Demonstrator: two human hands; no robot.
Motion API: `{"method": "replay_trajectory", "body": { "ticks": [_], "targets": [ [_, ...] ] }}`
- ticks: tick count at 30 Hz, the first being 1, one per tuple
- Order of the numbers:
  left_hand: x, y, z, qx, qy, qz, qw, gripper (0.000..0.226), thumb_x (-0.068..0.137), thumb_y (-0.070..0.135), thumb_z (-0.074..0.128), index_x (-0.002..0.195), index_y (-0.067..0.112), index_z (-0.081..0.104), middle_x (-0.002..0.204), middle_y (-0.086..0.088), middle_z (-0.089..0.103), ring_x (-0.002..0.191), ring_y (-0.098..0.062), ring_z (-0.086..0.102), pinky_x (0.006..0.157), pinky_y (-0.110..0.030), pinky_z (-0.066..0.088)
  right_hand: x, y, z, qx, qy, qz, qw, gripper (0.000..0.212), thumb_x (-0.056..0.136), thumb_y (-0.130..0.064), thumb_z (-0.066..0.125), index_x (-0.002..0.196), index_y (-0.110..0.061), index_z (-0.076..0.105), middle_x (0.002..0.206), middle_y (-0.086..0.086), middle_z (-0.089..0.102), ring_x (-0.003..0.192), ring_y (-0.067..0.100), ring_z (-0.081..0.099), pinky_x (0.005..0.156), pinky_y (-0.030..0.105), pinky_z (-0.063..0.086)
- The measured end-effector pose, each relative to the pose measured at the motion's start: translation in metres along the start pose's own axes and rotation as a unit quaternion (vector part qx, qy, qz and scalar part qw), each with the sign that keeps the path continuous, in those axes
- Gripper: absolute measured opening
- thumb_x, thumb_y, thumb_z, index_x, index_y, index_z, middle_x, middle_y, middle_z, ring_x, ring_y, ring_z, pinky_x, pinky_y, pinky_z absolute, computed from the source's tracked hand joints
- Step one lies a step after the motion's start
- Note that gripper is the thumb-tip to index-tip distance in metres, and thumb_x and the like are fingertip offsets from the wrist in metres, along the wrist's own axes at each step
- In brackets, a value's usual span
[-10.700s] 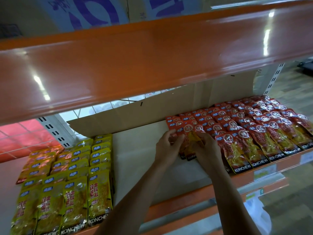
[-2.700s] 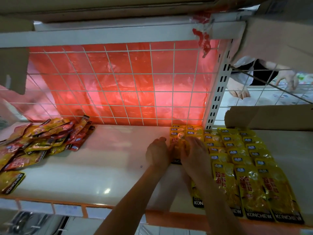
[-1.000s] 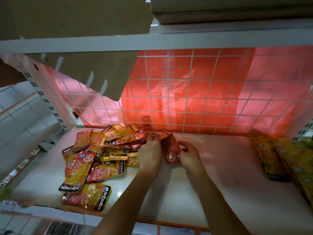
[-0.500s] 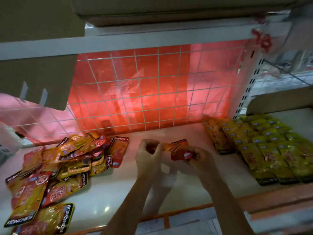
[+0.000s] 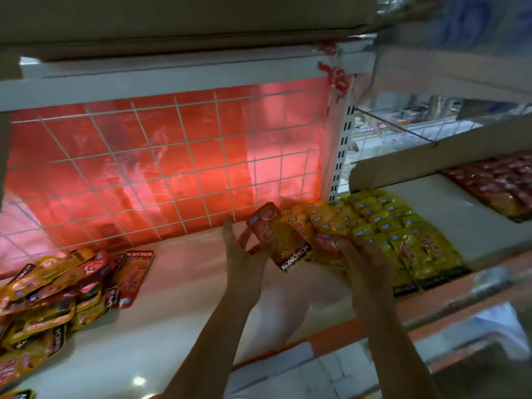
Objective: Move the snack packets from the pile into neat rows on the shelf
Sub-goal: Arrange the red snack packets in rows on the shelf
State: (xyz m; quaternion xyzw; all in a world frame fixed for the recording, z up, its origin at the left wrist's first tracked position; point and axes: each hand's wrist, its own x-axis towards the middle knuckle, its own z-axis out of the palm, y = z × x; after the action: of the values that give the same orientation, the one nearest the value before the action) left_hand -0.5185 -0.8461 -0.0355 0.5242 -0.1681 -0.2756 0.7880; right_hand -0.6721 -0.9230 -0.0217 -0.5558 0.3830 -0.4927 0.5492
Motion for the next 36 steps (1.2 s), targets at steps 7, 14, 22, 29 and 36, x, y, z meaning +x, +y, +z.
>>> {"method": "replay_trajectory", "body": {
  "ticks": [7,14,22,29,36],
  "targets": [
    [-0.039,-0.04,0.11,0.01,-0.118,-0.06,0.991,0.039,0.078,-0.02,0.059,0.106,0.006,0.064,0.083,-0.008,0.069,0.078,-0.021,0.063,0.068,-0.029,0.053,0.044,-0.013,-0.108,0.011,0.083,0.012,0.996,0.015,0.09,-0.014,0.063,0.082,-0.005,0.071,0.064,0.005,0.063,0.055,0.011,0.057,0.044,0.021,0.048],
    [-0.072,-0.096,0.221,0.099,-0.144,-0.131,0.976,0.033,0.081,-0.005,0.068,0.11,0.011,0.066,0.104,-0.014,0.071,0.095,-0.028,0.067,0.085,-0.041,0.055,0.076,-0.02,-0.217,0.085,0.079,0.075,0.99,0.012,0.097,-0.02,0.051,0.092,-0.018,0.061,0.092,0.013,0.069,0.081,0.028,0.069,0.07,0.042,0.057],
    [-0.09,-0.14,0.324,0.106,-0.22,-0.159,0.956,0.03,0.084,-0.005,0.064,0.106,0.015,0.065,0.097,-0.008,0.073,0.086,-0.021,0.07,0.071,-0.031,0.056,0.114,-0.026,-0.305,0.177,0.027,0.152,0.972,0.022,0.098,-0.017,0.048,0.099,-0.003,0.065,0.094,0.019,0.072,0.077,0.022,0.071,0.066,0.033,0.059],
    [-0.068,-0.163,0.388,0.105,-0.259,-0.189,0.941,0.031,0.087,-0.006,0.059,0.114,0.009,0.062,0.09,-0.01,0.073,0.074,-0.019,0.071,0.066,-0.033,0.059,0.158,-0.018,-0.347,0.195,0.023,0.198,0.96,0.013,0.09,0.006,0.05,0.093,0.004,0.062,0.072,0.015,0.072,0.063,0.026,0.07,0.053,0.031,0.056],
    [-0.028,-0.186,0.458,0.125,-0.262,-0.177,0.94,0.021,0.088,-0.002,0.062,0.104,0.012,0.063,0.088,-0.002,0.07,0.072,-0.009,0.067,0.058,-0.017,0.053,0.224,-0.013,-0.38,0.248,0.109,0.153,0.951,0.028,0.097,-0.007,0.046,0.124,-0.011,0.053,0.101,0.014,0.066,0.076,0.022,0.066,0.062,0.03,0.051]
  ]
}}
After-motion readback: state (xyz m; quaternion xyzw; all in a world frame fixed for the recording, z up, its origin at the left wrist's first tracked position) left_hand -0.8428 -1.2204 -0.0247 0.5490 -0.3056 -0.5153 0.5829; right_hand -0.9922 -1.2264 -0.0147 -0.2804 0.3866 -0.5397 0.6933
